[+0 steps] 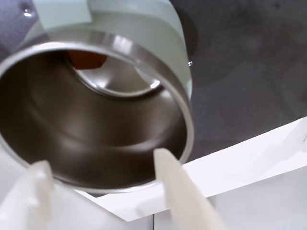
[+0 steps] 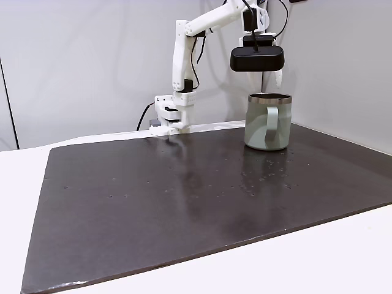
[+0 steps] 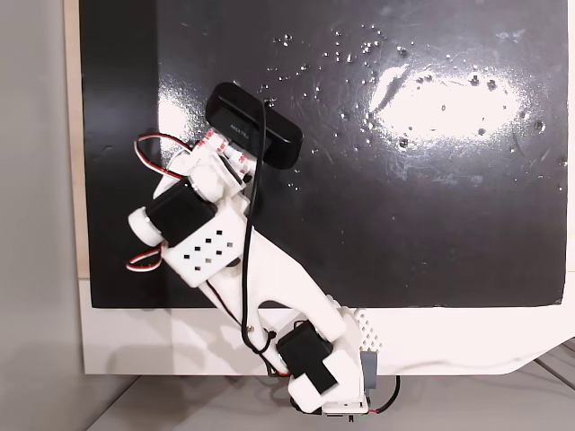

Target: Grasp a cube and put it in the cup.

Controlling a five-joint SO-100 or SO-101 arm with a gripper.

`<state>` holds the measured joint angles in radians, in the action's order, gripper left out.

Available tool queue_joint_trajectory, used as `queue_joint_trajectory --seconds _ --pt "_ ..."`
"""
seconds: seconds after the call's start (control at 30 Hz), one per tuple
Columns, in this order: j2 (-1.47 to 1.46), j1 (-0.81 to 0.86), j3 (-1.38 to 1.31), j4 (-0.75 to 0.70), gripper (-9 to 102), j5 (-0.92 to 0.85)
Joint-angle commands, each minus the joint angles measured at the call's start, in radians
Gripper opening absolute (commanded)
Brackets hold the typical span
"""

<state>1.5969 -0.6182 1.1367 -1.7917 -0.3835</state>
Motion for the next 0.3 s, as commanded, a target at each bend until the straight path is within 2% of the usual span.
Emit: queue_joint_trajectory --seconds 0.0,0.27 --pt "0.038 0.003 -0.005 -0.009 23 0.008" --pt "0.028 0.009 -0.003 -0.009 22 0.009"
